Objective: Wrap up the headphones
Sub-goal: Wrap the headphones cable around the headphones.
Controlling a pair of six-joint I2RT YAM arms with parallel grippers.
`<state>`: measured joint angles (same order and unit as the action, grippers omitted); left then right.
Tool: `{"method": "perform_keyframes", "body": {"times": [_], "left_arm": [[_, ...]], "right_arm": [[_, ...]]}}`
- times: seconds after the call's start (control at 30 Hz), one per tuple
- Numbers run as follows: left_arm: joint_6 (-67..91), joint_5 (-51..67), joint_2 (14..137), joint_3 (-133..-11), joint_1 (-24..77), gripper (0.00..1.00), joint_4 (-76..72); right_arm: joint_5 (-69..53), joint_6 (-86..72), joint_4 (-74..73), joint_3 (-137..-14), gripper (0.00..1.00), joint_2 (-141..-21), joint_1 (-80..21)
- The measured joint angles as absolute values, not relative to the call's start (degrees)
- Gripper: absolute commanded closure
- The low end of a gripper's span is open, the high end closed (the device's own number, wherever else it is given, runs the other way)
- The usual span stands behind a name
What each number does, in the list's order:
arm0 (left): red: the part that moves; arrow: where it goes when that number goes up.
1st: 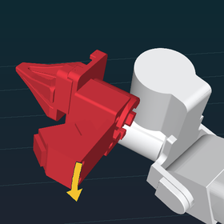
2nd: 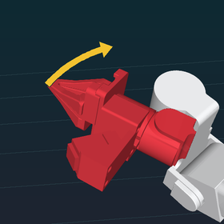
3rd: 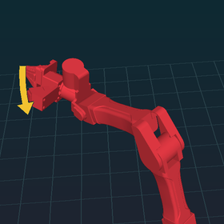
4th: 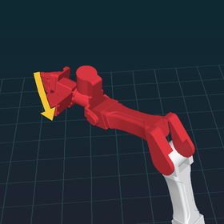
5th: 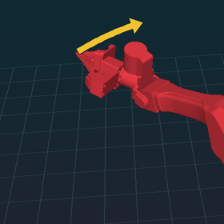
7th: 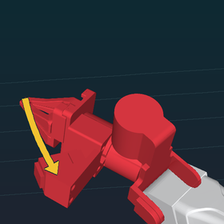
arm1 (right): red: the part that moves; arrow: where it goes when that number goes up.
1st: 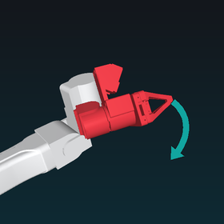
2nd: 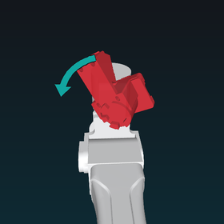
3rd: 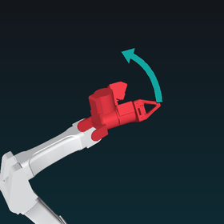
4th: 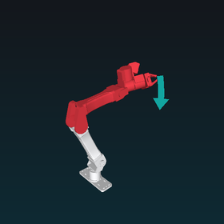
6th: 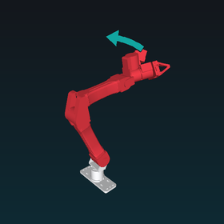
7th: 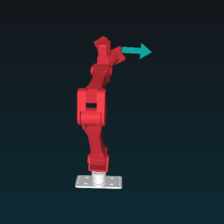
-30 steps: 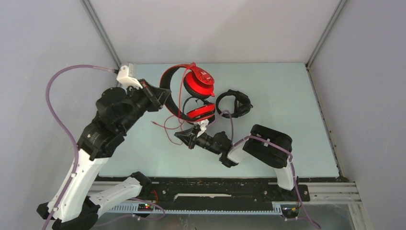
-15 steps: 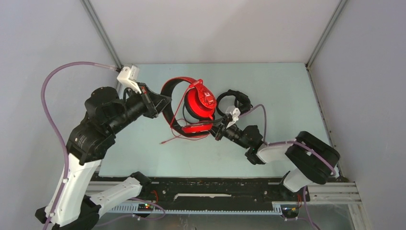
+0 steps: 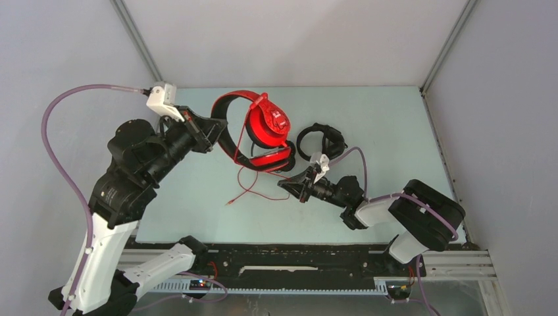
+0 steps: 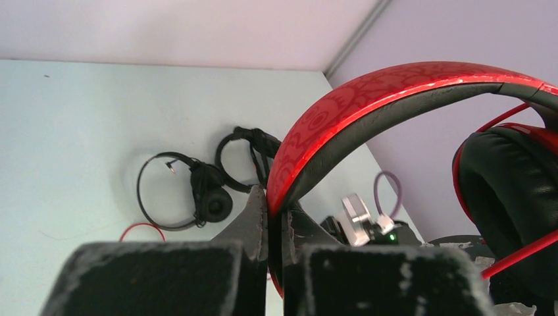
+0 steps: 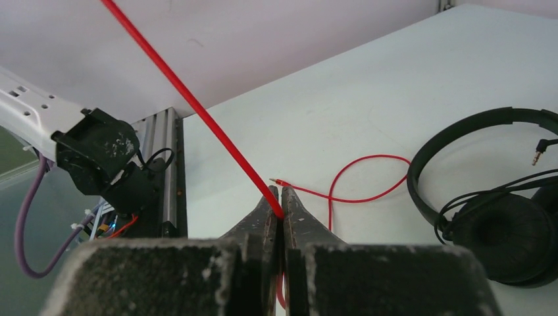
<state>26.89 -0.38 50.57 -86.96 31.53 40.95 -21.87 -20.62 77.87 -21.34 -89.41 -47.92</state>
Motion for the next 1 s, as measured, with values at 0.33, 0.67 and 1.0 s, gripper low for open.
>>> {"method": "perform_keyframes", "body": {"times": [0.33, 0.67, 1.0], "left_arm": [[25.8, -9.0, 50.6, -87.0, 31.4, 1.00, 39.6], [22.5, -13.2, 51.2, -87.1, 31.4, 1.00, 38.3], [13.5, -0.2, 53.4, -91.6, 31.3, 1.00, 48.3]], "right_arm": [[-22.7, -19.8, 79.4, -19.2, 1.00, -88.8, -48.0], [-23.1, -19.5, 79.5, -19.0, 1.00, -88.9, -48.6], [-21.0, -23.8, 71.7, -19.4, 1.00, -80.9, -40.9]]}}
